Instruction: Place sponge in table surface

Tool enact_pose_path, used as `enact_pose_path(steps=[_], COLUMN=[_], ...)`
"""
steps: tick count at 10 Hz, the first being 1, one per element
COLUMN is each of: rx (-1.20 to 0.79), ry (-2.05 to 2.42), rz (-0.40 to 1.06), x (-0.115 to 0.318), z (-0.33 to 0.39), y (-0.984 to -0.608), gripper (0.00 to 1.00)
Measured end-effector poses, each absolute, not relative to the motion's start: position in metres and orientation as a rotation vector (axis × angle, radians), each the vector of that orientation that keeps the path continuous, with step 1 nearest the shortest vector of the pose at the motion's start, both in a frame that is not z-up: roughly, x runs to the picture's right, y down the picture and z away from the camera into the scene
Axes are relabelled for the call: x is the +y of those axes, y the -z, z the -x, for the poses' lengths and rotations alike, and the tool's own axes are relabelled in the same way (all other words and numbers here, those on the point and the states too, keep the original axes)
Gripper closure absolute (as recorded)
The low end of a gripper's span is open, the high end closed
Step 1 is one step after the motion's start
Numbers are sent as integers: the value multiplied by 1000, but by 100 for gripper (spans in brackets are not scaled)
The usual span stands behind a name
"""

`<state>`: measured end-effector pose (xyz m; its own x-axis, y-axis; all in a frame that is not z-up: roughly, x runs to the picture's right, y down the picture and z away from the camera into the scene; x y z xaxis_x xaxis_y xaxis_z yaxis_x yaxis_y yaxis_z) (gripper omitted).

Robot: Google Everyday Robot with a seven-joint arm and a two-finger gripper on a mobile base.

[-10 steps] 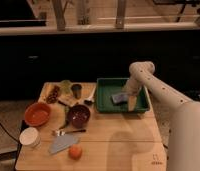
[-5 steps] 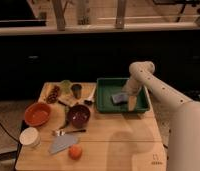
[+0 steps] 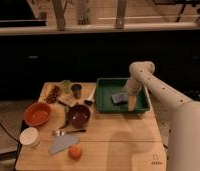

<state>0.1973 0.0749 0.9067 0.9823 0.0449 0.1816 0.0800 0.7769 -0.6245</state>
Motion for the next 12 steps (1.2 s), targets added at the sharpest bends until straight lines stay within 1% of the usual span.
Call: enact_pose_path(steps=[7, 9, 10, 11, 12], rx=[-191, -191, -191, -191, -191], ry=[20, 20, 19, 19, 19], rz=[682, 682, 682, 682, 682], x=[75, 75, 75, 75, 75], z=[-197, -197, -197, -197, -197], y=[-907, -907, -907, -907, -907], gripper=[20, 29, 27, 22, 20])
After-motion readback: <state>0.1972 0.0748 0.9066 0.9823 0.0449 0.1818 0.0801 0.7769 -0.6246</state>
